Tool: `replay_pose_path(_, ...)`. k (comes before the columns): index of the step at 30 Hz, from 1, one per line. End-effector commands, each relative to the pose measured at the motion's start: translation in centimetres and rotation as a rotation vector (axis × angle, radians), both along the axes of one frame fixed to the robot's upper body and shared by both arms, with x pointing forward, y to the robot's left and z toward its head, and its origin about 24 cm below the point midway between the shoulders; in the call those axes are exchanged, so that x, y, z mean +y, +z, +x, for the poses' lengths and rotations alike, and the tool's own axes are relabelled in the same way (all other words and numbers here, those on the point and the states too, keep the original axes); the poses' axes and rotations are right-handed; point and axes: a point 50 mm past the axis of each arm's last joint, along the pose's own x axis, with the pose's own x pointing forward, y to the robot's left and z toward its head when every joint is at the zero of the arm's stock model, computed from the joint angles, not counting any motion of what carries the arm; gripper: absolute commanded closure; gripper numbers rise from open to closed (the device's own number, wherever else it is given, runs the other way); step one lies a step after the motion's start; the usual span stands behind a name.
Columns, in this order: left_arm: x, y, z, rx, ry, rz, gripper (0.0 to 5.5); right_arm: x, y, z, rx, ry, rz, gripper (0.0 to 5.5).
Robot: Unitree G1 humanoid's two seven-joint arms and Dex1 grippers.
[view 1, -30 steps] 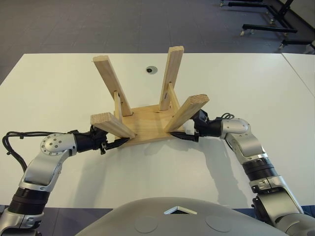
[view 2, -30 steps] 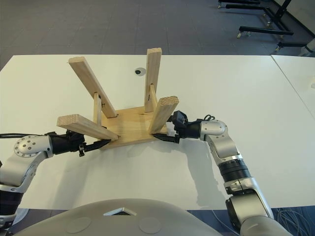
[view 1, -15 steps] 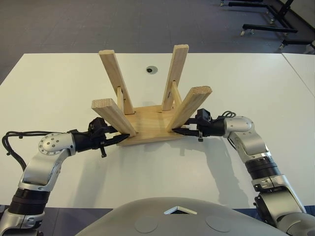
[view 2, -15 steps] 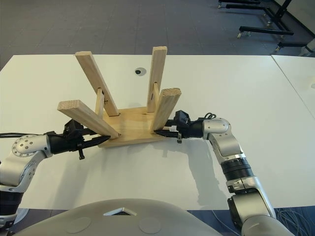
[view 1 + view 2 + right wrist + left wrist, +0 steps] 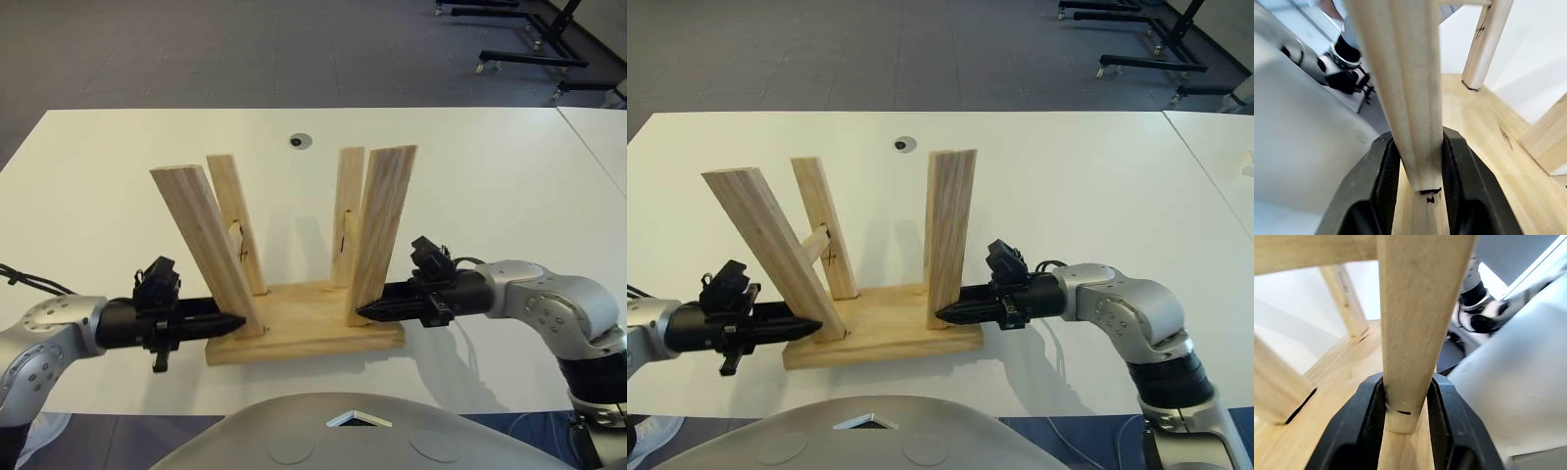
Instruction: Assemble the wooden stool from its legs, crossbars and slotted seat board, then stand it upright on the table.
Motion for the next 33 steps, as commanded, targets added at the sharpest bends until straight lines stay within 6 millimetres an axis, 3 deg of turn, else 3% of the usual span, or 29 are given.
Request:
replay_pose_path(1,-2.0,0.6,-2.9,0.174,-0.056,-0.129,4.29,-0.2,0.6,-1.2,0.212,-0.010,-0.006,4.41)
replay_pose_path(12,-0.7,0.3,-1.9,0.192,0.139,-0.103,4.29,0.3,0.3,-2.4,0.344,-0.104,-0.105,4.41)
replay_pose_path(13,-0.6,0.2,-1.8,0.183,0.152,-0.101,4.04,0.5,0.3,-2.6,0.348,-0.100,-0.110,4.41)
replay_pose_path(18,0.3,-0.2,-0.6,0.133,0.231,-0.092,3.32,1.0,0.5,-2.7,0.383,-0.135,-0.080,3.29)
replay_pose_path(22,1.0,0.2,-0.3,0.100,0.217,-0.092,2.57,1.0,0.1,-1.5,0.381,-0.247,-0.037,2.44)
replay_pose_path(26,1.6,0.5,0.3,0.069,0.217,-0.083,1.95,0.0,-0.8,-0.8,0.392,-0.318,-0.039,1.69)
replay_pose_path(28,2.2,0.9,0.5,0.043,0.224,-0.080,1.83,-1.1,0.1,0.1,0.357,-0.349,0.030,1.20)
replay_pose_path(33,4.0,1.9,0.3,-0.044,0.268,-0.042,1.83,-3.5,2.7,2.0,0.177,-0.384,0.154,1.20)
